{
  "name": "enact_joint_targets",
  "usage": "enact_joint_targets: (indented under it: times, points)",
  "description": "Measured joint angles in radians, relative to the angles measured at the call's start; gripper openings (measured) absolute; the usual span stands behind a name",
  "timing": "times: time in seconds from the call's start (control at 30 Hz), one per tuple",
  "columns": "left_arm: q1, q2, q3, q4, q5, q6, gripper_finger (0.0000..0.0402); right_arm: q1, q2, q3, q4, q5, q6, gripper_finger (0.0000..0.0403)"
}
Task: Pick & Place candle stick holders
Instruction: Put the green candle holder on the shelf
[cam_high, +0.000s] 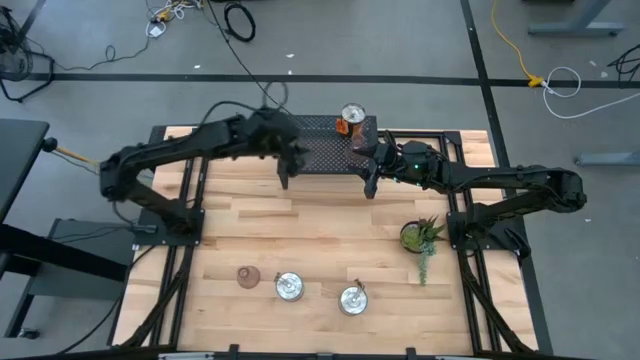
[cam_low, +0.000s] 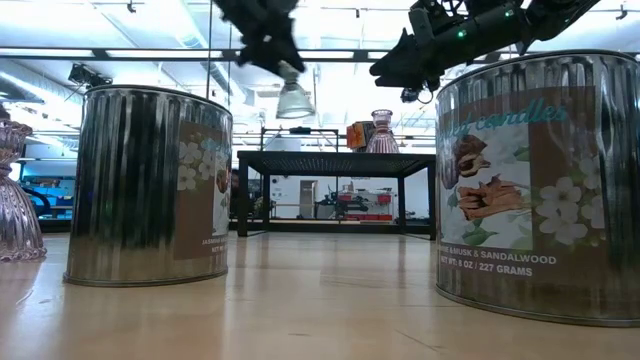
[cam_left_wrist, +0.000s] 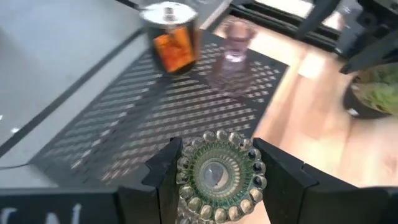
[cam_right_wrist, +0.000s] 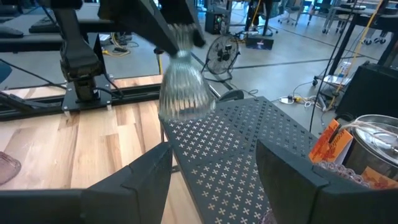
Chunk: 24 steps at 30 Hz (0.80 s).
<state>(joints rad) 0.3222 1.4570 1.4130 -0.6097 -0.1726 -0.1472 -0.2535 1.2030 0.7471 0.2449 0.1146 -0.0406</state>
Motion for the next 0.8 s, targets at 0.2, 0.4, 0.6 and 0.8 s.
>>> enact_joint_targets:
  times: [0.2,0.4,0.6,0.8]
  points:
    - [0.009,0.176,0.148,-0.019,0.052,0.028,0.0174,0.000,0.000,0.000,0.000,0.000,-0.015,0.0231]
    - [0.019,0.317,0.266,-0.053,0.068,0.038,0.0174,0.000,0.000,0.000,0.001,0.000,-0.041,0.0231]
    - [0.018,0.393,0.329,-0.056,0.100,0.047,0.0174,0.000,0.000,0.000,0.001,0.000,-0.047,0.0231]
    - [0.019,0.396,0.330,-0.060,0.077,0.048,0.0174,0.000,0.000,0.000,0.001,0.000,-0.047,0.0231]
